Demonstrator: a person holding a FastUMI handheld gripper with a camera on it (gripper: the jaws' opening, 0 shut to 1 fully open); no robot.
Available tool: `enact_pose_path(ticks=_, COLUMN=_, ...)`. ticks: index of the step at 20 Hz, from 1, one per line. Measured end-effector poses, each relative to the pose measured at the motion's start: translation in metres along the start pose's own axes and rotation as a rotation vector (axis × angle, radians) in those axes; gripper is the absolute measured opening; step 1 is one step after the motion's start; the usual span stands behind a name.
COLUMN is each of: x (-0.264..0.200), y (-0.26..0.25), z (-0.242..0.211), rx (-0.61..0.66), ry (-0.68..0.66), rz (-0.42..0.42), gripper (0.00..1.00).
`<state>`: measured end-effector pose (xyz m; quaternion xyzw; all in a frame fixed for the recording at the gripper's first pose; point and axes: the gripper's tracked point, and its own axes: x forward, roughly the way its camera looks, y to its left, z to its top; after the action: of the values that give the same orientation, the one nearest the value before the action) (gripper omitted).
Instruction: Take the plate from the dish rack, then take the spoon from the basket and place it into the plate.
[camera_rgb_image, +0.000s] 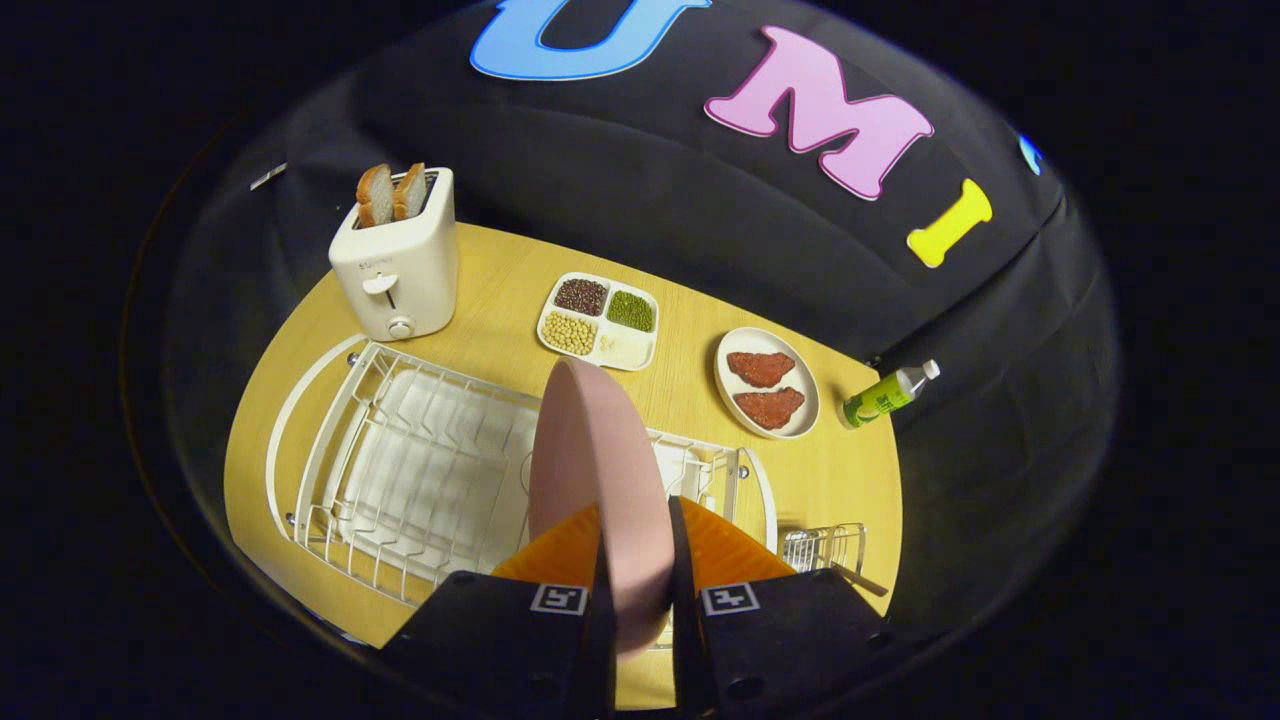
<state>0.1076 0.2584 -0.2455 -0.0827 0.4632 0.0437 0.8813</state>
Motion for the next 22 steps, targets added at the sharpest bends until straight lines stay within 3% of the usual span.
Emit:
enact_pose_path(ticks=5, x=-0.015, y=-0.015, z=0.014, rx=-0.023, ry=-0.082, rz=-0.049, gripper=0.27)
enact_pose_path(ticks=9, x=-0.036, y=-0.03, z=0.02, rx=0.041, ry=-0.146, rz=-0.013, gripper=0.27)
enact_pose_path(ticks=14, x=-0.074, y=-0.056, z=0.017, rx=0.11, ry=-0.228, rz=0.101, gripper=0.27)
enact_pose_path(ticks=22, x=-0.132, y=-0.101, z=-0.046, rx=0.301, ry=-0.269, rz=0.345, gripper=0.26)
